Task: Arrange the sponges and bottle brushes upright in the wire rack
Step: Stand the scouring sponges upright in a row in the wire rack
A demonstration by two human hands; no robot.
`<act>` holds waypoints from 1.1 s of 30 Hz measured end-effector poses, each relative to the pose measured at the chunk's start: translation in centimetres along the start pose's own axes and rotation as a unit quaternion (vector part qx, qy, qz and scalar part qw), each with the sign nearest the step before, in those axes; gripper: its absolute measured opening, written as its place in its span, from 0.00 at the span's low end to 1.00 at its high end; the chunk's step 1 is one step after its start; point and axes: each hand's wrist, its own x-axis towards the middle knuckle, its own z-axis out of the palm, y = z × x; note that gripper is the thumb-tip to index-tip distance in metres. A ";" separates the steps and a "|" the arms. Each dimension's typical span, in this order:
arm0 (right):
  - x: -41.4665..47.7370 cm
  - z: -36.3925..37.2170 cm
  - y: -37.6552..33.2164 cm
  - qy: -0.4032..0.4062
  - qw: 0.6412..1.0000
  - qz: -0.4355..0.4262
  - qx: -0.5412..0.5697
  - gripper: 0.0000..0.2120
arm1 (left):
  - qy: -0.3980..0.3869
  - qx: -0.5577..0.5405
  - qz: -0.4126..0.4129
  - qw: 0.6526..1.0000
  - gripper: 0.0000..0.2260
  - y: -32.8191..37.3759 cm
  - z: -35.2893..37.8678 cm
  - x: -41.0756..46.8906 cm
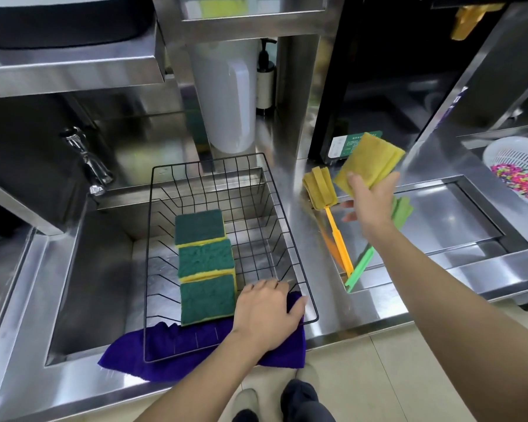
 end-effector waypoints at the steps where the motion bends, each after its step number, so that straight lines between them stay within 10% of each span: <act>1: -0.4 0.3 -0.3 -0.034 0.999 -0.005 0.001 0.17 | 0.008 0.000 -0.001 1.000 0.25 -0.2 0.0 -0.1; 15: -3.8 8.7 -3.0 -0.201 0.962 0.022 0.181 0.20 | 0.148 -0.031 -0.068 0.986 0.19 -6.5 -1.0 -3.2; 19: -4.7 11.9 -2.4 -0.211 0.948 0.038 0.237 0.03 | 0.152 -0.025 -0.104 0.983 0.19 -8.1 -0.8 -4.3; 27: -5.1 17.1 -0.8 -0.117 0.977 0.103 0.147 0.10 | 0.176 -0.029 -0.099 0.979 0.18 -8.2 -1.0 -4.8; 33: -5.3 19.5 0.2 -0.122 0.992 -0.023 -0.003 0.11 | 0.171 -0.039 -0.105 0.979 0.18 -8.3 -0.8 -4.9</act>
